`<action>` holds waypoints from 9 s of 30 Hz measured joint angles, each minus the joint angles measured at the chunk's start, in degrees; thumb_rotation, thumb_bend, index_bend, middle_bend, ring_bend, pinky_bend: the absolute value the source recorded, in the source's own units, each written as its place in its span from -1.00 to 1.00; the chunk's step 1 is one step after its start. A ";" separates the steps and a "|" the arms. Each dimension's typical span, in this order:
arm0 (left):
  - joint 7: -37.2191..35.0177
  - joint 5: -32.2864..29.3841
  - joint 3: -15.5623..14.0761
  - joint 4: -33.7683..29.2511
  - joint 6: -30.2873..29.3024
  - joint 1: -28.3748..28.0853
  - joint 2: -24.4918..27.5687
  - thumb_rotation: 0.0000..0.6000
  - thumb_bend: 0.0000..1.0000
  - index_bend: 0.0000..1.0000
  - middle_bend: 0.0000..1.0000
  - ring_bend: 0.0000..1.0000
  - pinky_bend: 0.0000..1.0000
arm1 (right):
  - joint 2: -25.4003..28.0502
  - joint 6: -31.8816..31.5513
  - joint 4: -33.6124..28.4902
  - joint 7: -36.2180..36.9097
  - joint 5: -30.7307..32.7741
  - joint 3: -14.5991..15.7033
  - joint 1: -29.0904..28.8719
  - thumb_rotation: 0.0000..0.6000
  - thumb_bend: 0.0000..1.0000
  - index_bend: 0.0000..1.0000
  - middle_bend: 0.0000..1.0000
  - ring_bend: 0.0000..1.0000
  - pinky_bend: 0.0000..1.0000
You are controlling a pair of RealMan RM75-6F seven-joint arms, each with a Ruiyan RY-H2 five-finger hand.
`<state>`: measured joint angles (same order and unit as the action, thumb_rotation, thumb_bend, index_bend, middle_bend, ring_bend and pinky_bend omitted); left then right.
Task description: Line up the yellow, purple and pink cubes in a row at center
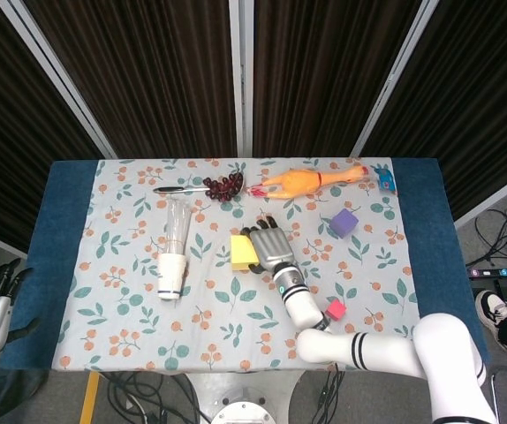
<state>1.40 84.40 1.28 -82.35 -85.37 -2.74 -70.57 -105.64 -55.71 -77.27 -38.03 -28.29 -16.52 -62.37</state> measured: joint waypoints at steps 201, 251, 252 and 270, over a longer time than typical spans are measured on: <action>1.45 -1.20 0.38 -2.14 1.44 -0.20 0.86 1.00 -0.62 -0.54 -0.67 -0.79 -0.80 | -0.81 12.17 20.47 5.98 -1.74 -1.59 1.07 1.00 -1.00 -0.66 -0.70 -1.00 -1.00; 0.79 0.07 0.59 -1.87 0.20 -0.26 0.65 1.00 -0.62 -0.54 -0.67 -0.79 -0.80 | 22.64 7.23 -9.62 15.62 -24.25 6.80 14.25 1.00 -0.74 -0.43 -0.72 -1.00 -1.00; 0.99 0.23 0.63 -2.14 0.07 -0.31 0.76 1.00 -0.62 -0.54 -0.67 -0.79 -0.80 | 24.54 7.07 -11.20 16.90 -27.48 8.02 15.47 1.00 -0.74 -0.40 -0.71 -1.00 -1.00; 2.10 1.28 0.13 -5.54 -2.01 0.69 2.50 1.00 -0.62 -0.54 -0.67 -0.79 -0.80 | 29.38 -1.23 -8.61 27.21 -58.74 23.42 28.44 1.00 -0.74 -0.33 -0.67 -1.00 -1.00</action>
<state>3.50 85.68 1.40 -87.89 -87.38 -2.05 -68.07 -76.25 -56.94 -85.87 -10.81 -87.02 6.90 -33.93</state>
